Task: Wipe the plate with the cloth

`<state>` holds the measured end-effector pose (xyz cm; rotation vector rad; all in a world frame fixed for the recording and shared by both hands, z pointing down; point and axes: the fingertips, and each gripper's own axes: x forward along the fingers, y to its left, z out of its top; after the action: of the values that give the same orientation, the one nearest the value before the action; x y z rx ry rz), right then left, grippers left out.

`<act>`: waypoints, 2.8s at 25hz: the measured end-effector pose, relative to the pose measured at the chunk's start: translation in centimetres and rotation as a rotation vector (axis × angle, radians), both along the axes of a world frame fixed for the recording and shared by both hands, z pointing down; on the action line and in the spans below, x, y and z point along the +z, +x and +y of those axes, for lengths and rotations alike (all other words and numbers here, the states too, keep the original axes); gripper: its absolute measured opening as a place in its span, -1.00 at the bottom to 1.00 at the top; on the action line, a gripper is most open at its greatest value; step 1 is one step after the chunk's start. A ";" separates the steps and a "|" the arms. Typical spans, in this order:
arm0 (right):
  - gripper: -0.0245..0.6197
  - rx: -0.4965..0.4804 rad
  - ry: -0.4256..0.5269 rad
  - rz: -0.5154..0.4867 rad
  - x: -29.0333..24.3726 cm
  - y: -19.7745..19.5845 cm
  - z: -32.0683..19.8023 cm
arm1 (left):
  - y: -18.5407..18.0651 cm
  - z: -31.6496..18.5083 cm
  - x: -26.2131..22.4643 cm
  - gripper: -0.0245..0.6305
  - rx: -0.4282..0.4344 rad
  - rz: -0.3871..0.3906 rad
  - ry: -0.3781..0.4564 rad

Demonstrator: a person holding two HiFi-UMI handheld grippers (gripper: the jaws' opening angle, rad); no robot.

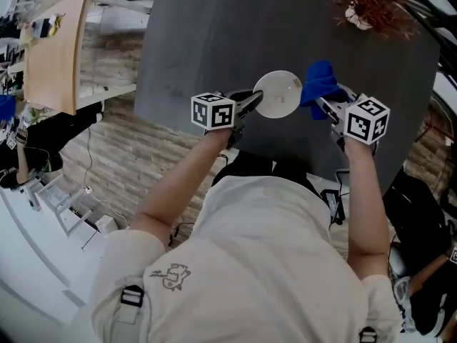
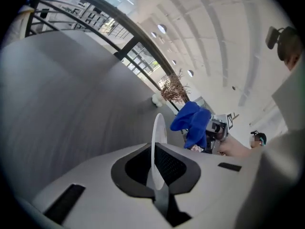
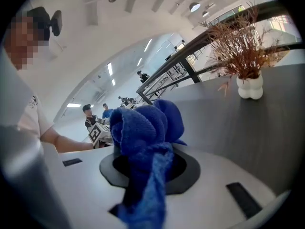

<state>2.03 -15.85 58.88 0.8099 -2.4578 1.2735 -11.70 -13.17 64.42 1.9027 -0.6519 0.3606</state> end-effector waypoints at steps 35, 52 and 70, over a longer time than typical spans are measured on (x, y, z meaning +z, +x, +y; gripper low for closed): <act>-0.60 -0.052 -0.220 0.075 12.6 -3.3 4.3 | 2.3 -2.5 8.1 -0.31 0.091 -0.358 0.133; -0.60 -0.133 -0.086 0.101 8.4 -3.0 4.7 | 2.5 -1.7 4.0 -0.26 -0.005 -0.370 0.237; -0.60 -0.252 0.506 0.083 -11.8 -0.8 14.0 | 6.5 9.8 -18.3 -0.91 -0.241 -0.242 0.679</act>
<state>1.26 -1.88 47.10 0.6115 -2.7394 0.5242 -5.20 -3.40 46.08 2.3969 -1.2747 0.2283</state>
